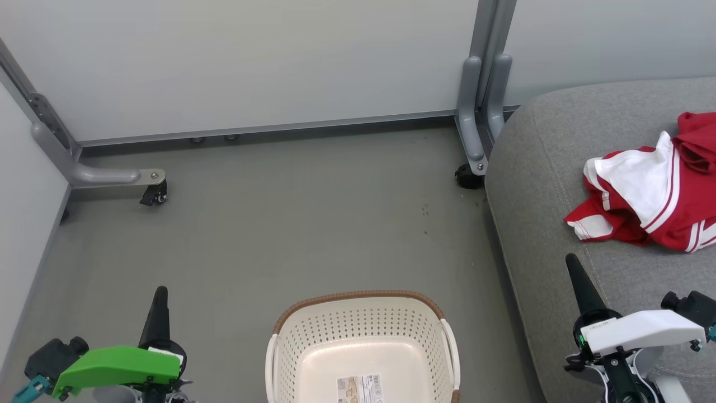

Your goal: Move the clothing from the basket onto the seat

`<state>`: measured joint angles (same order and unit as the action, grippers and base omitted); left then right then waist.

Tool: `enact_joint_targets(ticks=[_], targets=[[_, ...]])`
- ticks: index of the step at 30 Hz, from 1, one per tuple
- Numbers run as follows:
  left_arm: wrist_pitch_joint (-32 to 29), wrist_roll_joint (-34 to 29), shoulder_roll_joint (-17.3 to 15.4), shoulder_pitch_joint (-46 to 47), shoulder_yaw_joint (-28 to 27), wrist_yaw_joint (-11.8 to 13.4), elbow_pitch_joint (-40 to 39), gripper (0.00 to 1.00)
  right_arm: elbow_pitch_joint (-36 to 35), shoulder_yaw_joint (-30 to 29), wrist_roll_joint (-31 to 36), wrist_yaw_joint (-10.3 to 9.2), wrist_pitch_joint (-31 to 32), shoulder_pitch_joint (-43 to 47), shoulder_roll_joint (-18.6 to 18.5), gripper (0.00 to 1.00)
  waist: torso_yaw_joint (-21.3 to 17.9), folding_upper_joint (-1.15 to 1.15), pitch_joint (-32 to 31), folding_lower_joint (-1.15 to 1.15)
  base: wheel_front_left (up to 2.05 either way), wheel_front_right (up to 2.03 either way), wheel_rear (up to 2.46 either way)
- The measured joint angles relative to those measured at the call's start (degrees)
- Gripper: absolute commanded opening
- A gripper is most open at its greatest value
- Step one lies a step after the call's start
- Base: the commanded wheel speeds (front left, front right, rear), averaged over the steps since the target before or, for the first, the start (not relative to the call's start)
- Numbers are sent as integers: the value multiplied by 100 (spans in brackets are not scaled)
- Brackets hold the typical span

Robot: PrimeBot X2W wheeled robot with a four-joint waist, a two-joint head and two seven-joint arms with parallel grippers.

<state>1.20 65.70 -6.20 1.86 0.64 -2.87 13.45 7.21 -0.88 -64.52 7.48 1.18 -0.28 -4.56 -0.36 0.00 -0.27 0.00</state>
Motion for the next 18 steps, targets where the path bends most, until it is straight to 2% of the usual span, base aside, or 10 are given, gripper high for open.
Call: enact_joint_targets(ticks=[18], targets=[[-266, 914, 125, 125, -242, -159, 18, 0, 229, -94, -1018, 0, 102, -161, -3, 0, 10, 0, 13, 0, 0, 0, 0]])
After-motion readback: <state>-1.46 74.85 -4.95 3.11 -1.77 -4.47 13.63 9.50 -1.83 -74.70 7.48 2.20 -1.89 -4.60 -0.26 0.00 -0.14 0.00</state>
